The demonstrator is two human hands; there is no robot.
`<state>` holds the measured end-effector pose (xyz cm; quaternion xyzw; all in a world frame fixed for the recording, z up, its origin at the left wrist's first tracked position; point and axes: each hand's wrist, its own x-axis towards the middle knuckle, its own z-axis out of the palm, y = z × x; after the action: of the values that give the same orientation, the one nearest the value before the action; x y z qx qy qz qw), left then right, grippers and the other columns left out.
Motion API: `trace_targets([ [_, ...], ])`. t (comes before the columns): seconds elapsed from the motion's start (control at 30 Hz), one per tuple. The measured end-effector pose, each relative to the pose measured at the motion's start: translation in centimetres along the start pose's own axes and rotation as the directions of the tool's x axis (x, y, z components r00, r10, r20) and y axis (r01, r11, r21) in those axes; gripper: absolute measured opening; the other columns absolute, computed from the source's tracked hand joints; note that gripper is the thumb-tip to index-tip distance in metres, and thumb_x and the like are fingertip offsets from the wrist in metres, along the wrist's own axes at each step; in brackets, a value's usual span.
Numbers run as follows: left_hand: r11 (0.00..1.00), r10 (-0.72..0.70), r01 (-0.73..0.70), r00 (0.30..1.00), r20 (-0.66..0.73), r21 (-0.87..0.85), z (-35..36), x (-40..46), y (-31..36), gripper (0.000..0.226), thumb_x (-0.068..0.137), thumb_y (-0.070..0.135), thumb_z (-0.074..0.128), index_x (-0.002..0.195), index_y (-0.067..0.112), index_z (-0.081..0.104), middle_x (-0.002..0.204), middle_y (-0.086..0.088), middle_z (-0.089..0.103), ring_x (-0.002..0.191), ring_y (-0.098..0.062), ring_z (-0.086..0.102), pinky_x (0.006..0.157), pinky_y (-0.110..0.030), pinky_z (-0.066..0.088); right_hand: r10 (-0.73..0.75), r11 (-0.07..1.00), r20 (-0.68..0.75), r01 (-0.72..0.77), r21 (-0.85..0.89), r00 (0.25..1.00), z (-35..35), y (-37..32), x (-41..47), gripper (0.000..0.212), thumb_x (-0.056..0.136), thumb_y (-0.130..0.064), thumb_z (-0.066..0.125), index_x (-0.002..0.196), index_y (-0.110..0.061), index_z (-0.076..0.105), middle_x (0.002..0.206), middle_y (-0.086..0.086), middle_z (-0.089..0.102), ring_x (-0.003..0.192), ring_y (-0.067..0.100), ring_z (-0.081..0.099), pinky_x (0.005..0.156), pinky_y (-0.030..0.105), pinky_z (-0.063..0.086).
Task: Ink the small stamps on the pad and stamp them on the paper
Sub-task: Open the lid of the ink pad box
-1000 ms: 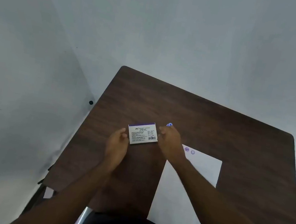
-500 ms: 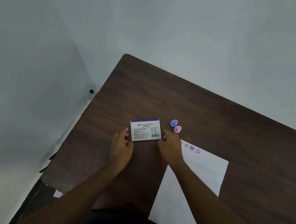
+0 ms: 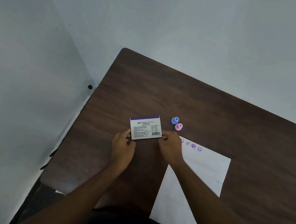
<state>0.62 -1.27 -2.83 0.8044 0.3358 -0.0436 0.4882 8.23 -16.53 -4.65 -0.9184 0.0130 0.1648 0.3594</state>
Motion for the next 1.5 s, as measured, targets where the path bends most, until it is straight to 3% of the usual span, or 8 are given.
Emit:
trace_targets([
  [0.27, 1.000, 0.016, -0.016, 1.000, -0.003, -0.017, 0.1, 0.1, -0.1, 0.044, 0.084, 0.002, 0.058, 0.127, 0.011, 0.056, 0.115, -0.004, 0.054, 0.094, -0.009, 0.054, 0.079, -0.016, 0.041, 0.020, 0.999, 0.032, -0.019, -0.028, 0.999, -0.3, -0.4, 0.1, 0.018, 0.088, -0.008, 0.055, 0.094, -0.010, 0.072, 0.104, 0.005, 0.072, 0.069, -0.001, 0.051, 0.053, 0.005, 0.037],
  [0.53, 1.000, 0.023, -0.023, 1.000, 0.005, 0.017, -0.3, 0.1, -0.4, 0.047, 0.083, 0.005, 0.059, 0.130, 0.013, 0.055, 0.119, -0.004, 0.056, 0.112, -0.019, 0.050, 0.099, -0.041, 0.045, 0.029, 0.999, 0.084, -0.027, -0.028, 0.996, -0.9, -1.0, -0.3, 0.025, 0.093, -0.013, 0.051, 0.109, -0.012, 0.070, 0.115, 0.005, 0.069, 0.098, 0.014, 0.063, 0.075, 0.017, 0.050],
  [0.7, 0.999, 0.029, -0.029, 1.000, -0.010, 0.024, -1.0, 0.1, -0.1, 0.046, 0.083, 0.008, 0.057, 0.128, 0.020, 0.058, 0.123, 0.001, 0.056, 0.115, -0.019, 0.045, 0.101, -0.042, 0.041, 0.002, 1.000, 0.010, -0.002, 0.001, 1.000, -1.4, -1.8, -0.3, 0.026, 0.093, -0.009, 0.050, 0.108, -0.010, 0.071, 0.114, 0.007, 0.071, 0.100, 0.017, 0.065, 0.073, 0.013, 0.045],
  [0.83, 0.999, 0.036, -0.035, 0.999, -0.022, 0.010, -1.8, 0.6, 0.4, 0.041, 0.085, 0.008, 0.055, 0.124, 0.023, 0.061, 0.121, 0.005, 0.058, 0.114, -0.016, 0.044, 0.101, -0.041, 0.042, -0.025, 1.000, -0.061, 0.026, 0.012, 0.998, -1.9, -2.5, 0.2, 0.022, 0.093, -0.008, 0.052, 0.101, -0.008, 0.073, 0.108, 0.007, 0.073, 0.094, 0.017, 0.067, 0.056, 0.001, 0.039],
  [0.97, 0.998, 0.058, -0.059, 0.997, -0.042, -0.016, -2.3, 1.0, 1.2, 0.041, 0.084, 0.006, 0.053, 0.119, 0.025, 0.064, 0.119, 0.006, 0.060, 0.112, -0.015, 0.046, 0.098, -0.036, 0.044, -0.050, 0.999, -0.067, 0.050, 0.002, 0.997, -2.5, -3.6, 1.0, 0.021, 0.091, -0.007, 0.054, 0.093, -0.012, 0.075, 0.094, 0.004, 0.075, 0.081, 0.013, 0.065, 0.072, 0.014, 0.048],
  [1.1, 0.996, 0.071, -0.073, 0.996, -0.050, -0.042, -2.7, 1.9, 1.6, 0.037, 0.085, 0.007, 0.054, 0.116, 0.022, 0.066, 0.116, 0.006, 0.061, 0.111, -0.017, 0.052, 0.094, -0.037, 0.048, -0.087, 0.996, -0.155, 0.081, -0.042, 0.984, -2.8, -4.8, 1.7, 0.021, 0.082, 0.002, 0.049, 0.078, -0.003, 0.070, 0.078, 0.011, 0.068, 0.078, 0.024, 0.060, 0.071, 0.033, 0.048],
  [1.27, 0.990, 0.006, -0.005, 1.000, 0.007, -0.141, -3.2, 3.5, 2.8, 0.033, 0.087, 0.011, 0.054, 0.103, 0.039, 0.060, 0.107, 0.017, 0.056, 0.088, 0.004, 0.056, 0.067, -0.015, 0.044, -0.098, 0.995, -0.077, 0.096, -0.031, 0.992, -2.8, -5.6, 3.2, 0.024, 0.093, -0.011, 0.051, 0.077, -0.008, 0.069, 0.074, 0.006, 0.069, 0.070, 0.017, 0.063, 0.065, 0.028, 0.051],
  [1.5, 0.972, -0.039, 0.065, 0.992, 0.117, -0.226, -2.9, 6.0, 3.0, 0.038, 0.088, 0.012, 0.057, 0.123, 0.027, 0.058, 0.111, 0.011, 0.065, 0.089, 0.003, 0.061, 0.062, -0.012, 0.047, -0.146, 0.983, 0.029, 0.141, 0.118, 0.989, -2.7, -6.2, 4.8, 0.011, 0.091, -0.018, 0.061, 0.094, -0.014, 0.071, 0.086, 0.000, 0.073, 0.080, 0.009, 0.066, 0.071, 0.021, 0.053],
])
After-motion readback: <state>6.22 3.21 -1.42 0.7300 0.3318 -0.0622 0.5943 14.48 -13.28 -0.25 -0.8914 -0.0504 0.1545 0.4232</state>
